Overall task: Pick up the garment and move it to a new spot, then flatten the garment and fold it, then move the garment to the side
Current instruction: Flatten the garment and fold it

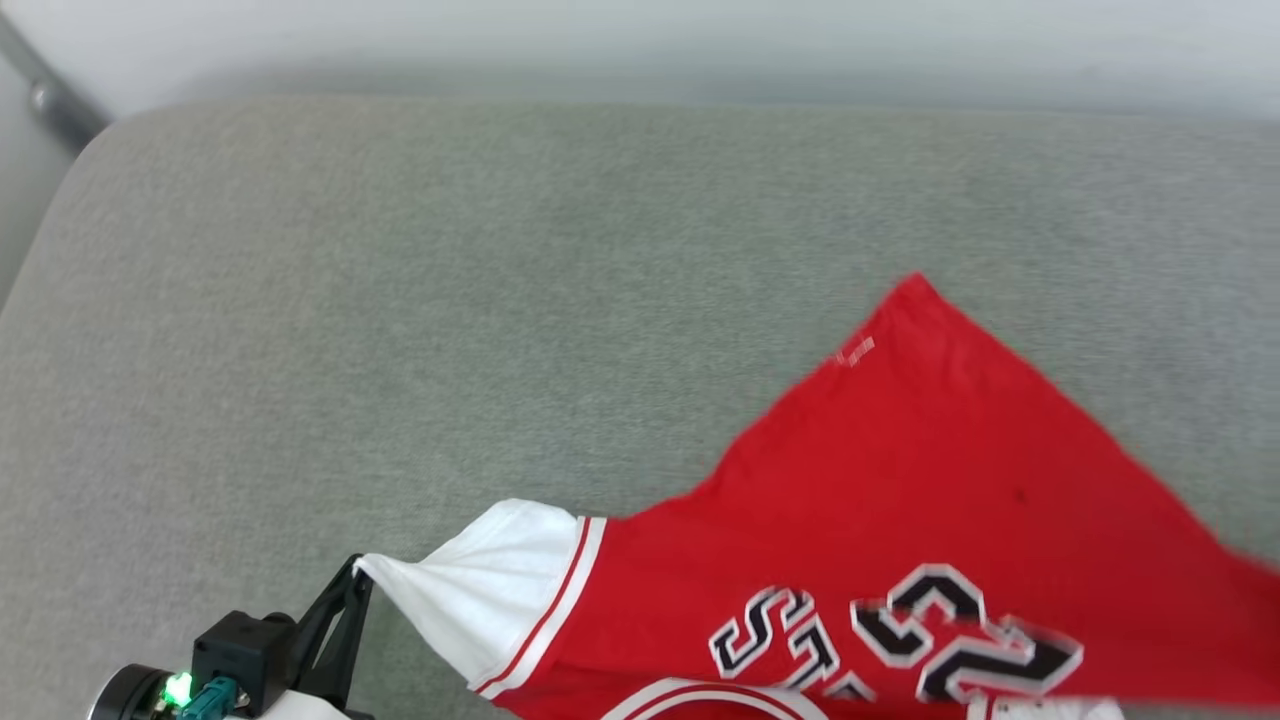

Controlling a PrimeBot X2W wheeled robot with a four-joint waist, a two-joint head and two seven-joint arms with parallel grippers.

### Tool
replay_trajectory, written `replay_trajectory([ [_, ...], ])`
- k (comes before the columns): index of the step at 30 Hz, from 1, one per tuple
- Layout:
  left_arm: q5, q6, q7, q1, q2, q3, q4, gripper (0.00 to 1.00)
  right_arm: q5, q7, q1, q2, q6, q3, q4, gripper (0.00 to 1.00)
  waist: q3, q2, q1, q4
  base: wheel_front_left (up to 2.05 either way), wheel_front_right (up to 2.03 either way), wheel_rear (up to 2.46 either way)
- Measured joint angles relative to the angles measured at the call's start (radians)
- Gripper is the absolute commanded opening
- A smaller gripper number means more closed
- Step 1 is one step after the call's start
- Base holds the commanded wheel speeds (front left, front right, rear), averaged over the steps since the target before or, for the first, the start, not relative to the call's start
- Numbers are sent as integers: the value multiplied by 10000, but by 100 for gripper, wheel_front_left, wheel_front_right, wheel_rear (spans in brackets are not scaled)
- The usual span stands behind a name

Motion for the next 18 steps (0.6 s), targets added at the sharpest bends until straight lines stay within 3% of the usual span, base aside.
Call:
replay_trajectory([
  [5, -61, 38, 0, 173, 134, 69, -134, 0, 384, -1081, 2497, 8, 0, -167, 29, 0, -247, 0, 0, -356, 0, 0, 0],
  [13, -77, 59, 0, 225, 192, 82, -198, 0, 299, -2405, 4955, 1020, 0, -391, 23, 0, -276, 0, 0, -498, 0, 0, 0],
  [14, -82, 73, 0, 239, 192, 86, -201, 0, 219, -2527, 4986, 1126, 0, -500, 12, 19, -271, 0, 0, -518, 0, 0, 0],
  [15, -94, 86, 0, 260, 198, 92, -205, 0, 138, -2621, 4982, 1191, 0, -640, -10, 55, -269, 0, 0, -539, 0, 0, 0],
  [16, -94, 115, 0, 292, 207, 94, -207, 0, 92, -2696, 4962, 1258, 0, -815, -27, 100, -271, 0, 0, -559, 0, 0, 0],
  [18, -94, 115, 2, 314, 205, 88, -215, 0, 15, -2761, 4890, 1323, 0, -1106, -117, 100, -289, 0, 0, -578, 0, 0, 0],
])
